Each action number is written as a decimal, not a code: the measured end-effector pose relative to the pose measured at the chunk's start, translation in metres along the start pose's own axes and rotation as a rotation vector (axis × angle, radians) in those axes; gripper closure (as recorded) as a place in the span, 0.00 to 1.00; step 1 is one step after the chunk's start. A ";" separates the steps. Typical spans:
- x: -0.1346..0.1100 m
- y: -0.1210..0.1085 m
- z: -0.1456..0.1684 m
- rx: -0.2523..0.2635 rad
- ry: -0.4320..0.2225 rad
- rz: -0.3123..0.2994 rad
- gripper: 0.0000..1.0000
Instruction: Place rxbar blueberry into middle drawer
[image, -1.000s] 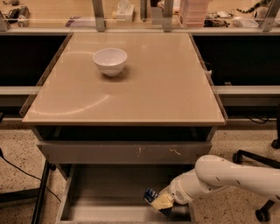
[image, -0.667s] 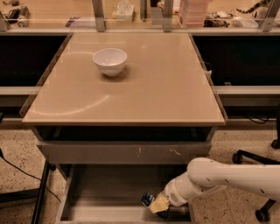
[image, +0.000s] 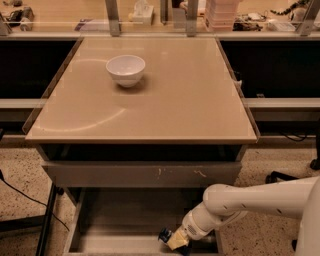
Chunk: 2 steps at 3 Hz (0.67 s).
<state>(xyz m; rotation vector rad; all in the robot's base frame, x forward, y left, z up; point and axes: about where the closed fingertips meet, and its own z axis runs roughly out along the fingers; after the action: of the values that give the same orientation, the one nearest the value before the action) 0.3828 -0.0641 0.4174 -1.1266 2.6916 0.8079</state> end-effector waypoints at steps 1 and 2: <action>0.005 -0.002 0.013 -0.003 0.033 0.010 1.00; 0.006 -0.003 0.018 -0.004 0.045 0.014 0.95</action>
Offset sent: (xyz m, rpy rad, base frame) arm -0.0029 0.0023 -0.0125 -0.0205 0.0245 0.0061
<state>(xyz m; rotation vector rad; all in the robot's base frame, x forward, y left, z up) 0.3785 -0.0606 0.3994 -1.1424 2.7382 0.8000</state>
